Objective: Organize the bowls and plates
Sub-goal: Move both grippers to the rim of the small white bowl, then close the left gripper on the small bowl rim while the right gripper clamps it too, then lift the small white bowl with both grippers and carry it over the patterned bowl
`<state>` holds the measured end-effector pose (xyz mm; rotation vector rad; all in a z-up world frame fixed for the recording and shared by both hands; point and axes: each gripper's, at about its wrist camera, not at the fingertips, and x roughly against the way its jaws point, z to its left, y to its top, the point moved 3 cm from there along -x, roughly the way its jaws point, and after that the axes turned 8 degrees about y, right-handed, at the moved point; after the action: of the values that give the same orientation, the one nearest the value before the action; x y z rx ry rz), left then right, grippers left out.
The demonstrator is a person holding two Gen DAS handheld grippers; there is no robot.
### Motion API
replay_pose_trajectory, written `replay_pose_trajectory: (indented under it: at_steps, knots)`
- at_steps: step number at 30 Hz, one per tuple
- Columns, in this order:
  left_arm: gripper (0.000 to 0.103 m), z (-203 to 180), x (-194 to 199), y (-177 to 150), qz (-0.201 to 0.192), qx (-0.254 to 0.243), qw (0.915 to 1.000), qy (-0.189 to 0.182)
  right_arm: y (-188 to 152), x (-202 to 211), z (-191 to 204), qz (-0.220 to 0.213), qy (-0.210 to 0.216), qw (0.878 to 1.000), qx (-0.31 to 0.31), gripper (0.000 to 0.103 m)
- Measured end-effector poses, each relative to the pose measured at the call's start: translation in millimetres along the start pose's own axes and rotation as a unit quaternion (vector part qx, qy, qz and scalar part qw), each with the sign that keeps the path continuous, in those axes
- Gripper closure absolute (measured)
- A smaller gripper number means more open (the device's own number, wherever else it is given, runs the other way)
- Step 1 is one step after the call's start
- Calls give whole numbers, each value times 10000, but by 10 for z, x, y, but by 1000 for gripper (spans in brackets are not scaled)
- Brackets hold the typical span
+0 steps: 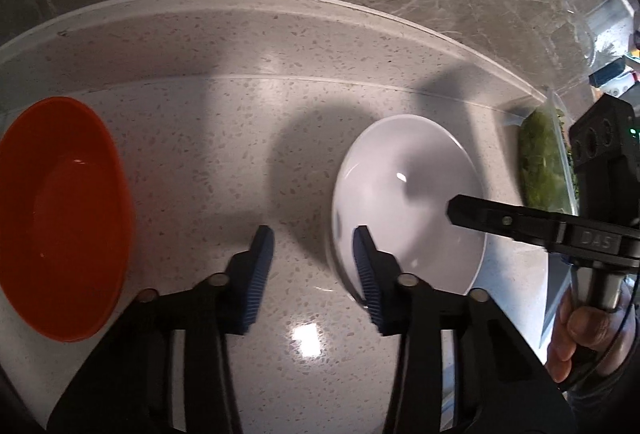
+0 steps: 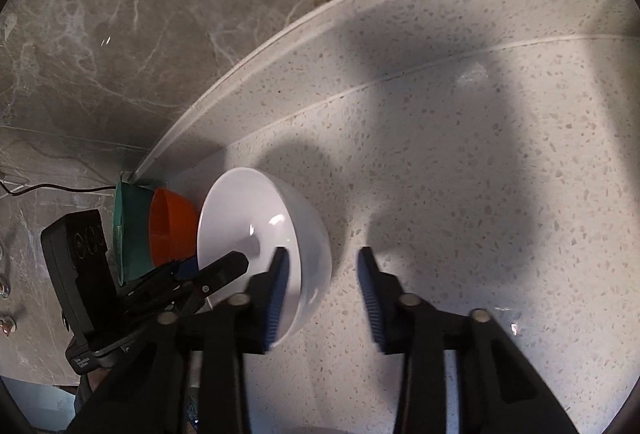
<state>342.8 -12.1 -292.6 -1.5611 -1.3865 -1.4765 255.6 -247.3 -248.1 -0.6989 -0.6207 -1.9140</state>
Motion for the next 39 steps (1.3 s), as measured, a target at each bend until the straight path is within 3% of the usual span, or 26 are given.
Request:
replay_pose_trajectory:
  at_steps: [5,7,30,39]
  knots:
    - [89,-165,11,16,-77,-231,9997,49,7,-25,7,14,15,10000,8,79]
    - [90,-216,-8,39,-100,-288,9995,94,-1,-29,36,29,0,10000,63,85]
    - [92,-300,168,-128,-177,-322,9993,81,-102,125,108,-86,-118,9998,109,85]
    - [91,-182,436,-330,-259,-250,9993,110,-305,92,289,17,128,9995,302,84]
